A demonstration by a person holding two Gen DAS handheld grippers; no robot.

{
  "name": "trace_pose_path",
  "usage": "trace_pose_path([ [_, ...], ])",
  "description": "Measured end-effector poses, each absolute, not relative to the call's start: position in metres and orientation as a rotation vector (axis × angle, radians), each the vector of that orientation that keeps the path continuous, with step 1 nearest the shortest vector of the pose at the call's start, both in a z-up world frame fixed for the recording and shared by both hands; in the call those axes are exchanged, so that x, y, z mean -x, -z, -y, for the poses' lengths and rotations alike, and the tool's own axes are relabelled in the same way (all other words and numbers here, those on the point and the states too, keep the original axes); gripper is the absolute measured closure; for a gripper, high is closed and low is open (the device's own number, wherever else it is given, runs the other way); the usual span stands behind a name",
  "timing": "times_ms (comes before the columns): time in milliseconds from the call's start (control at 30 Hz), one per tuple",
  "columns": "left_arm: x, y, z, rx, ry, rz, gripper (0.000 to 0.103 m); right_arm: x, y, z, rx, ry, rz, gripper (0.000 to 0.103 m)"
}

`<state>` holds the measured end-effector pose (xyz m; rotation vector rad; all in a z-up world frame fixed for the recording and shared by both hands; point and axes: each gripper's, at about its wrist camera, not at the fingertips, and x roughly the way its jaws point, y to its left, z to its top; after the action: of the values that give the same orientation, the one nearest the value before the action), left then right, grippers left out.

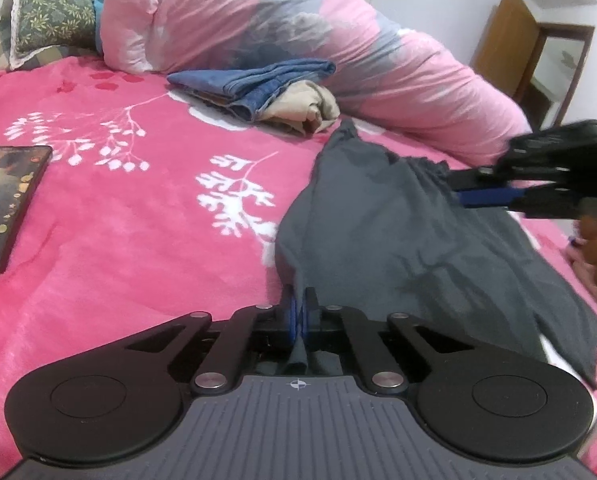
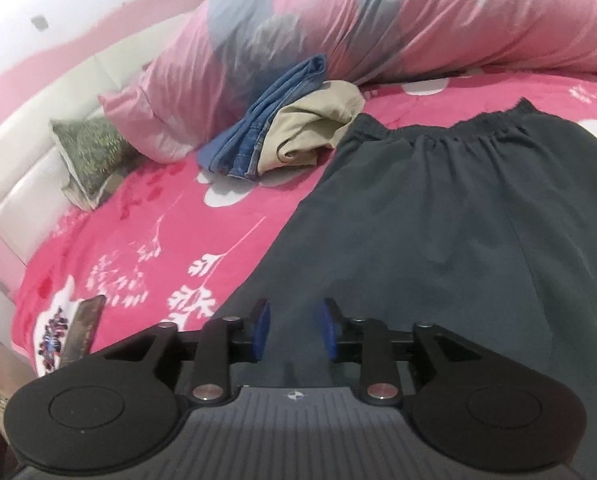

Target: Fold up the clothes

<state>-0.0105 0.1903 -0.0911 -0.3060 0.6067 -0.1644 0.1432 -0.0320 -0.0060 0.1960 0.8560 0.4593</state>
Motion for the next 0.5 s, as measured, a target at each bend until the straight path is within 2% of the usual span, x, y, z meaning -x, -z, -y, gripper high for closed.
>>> trace_pose_path([
  [133, 0.007, 0.096, -0.185, 0.289, 0.159, -0.642, 0.096, -0.177, 0.012, 0.015, -0.141, -0.432, -0.883, 0.057],
  [167, 0.007, 0.096, -0.185, 0.299, 0.165, -0.644, 0.091, -0.186, 0.014, 0.011, -0.124, -0.422, -0.89, 0.055],
  [233, 0.007, 0.098, -0.185, 0.31, 0.169, -0.645, 0.089, -0.203, 0.017, 0.002, -0.092, -0.404, -0.9, 0.054],
  [267, 0.006, 0.099, -0.185, 0.309, 0.165, -0.644, 0.09, -0.212, 0.019, -0.004, -0.075, -0.402, -0.902, 0.054],
  [333, 0.006, 0.101, -0.184, 0.31, 0.152, -0.64, 0.1, -0.23, 0.023, -0.019, -0.037, -0.408, -0.91, 0.053],
  [500, 0.007, 0.097, -0.188, 0.403, 0.169, -0.619, 0.103, -0.275, 0.038, -0.06, 0.093, -0.393, -0.919, 0.047],
])
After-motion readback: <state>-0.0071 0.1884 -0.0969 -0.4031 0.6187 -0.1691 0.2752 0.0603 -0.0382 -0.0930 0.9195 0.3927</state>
